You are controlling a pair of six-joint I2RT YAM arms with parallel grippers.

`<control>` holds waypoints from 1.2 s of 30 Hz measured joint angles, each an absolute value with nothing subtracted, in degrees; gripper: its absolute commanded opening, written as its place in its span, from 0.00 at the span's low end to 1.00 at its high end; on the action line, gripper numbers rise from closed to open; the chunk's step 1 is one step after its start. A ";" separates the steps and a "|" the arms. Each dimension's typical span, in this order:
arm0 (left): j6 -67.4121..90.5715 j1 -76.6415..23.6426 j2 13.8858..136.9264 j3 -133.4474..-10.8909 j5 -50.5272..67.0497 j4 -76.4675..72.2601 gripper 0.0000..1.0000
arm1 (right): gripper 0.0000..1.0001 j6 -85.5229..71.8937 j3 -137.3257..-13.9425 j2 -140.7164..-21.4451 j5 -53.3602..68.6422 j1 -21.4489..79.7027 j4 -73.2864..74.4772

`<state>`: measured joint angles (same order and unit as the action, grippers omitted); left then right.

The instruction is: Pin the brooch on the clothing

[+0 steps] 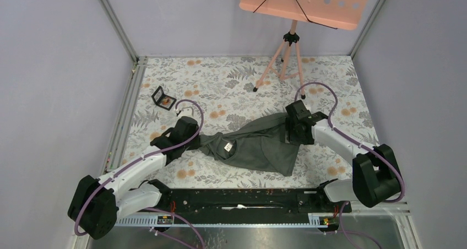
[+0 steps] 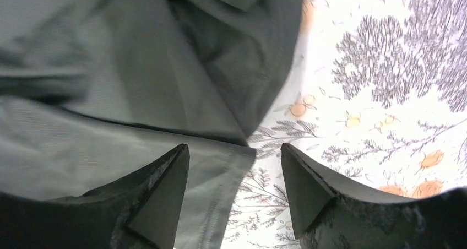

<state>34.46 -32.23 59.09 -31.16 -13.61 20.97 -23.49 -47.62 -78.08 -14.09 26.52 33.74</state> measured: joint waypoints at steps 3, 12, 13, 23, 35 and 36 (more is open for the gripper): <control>34.35 -32.18 58.98 -31.16 -13.54 20.93 0.00 | 0.69 -24.16 -44.82 -78.08 -12.40 23.16 33.80; 34.09 -32.12 58.89 -31.16 -13.50 20.93 0.00 | 0.52 -25.32 -41.06 -78.06 -7.99 19.05 32.77; 34.09 -32.12 58.81 -31.16 -13.50 20.93 0.00 | 0.50 -25.39 -40.93 -78.06 -7.53 19.05 32.27; 34.09 -32.12 58.06 -31.16 -13.26 20.93 0.00 | 0.36 -25.78 -40.21 -77.41 -4.93 18.98 28.84; 34.09 -32.12 56.66 -31.16 -12.69 20.95 0.00 | 0.19 -25.71 -40.21 -76.77 -4.99 18.98 28.56; 34.09 -32.12 56.64 -31.16 -12.69 20.95 0.00 | 0.18 -25.69 -40.21 -76.38 -5.02 18.98 28.77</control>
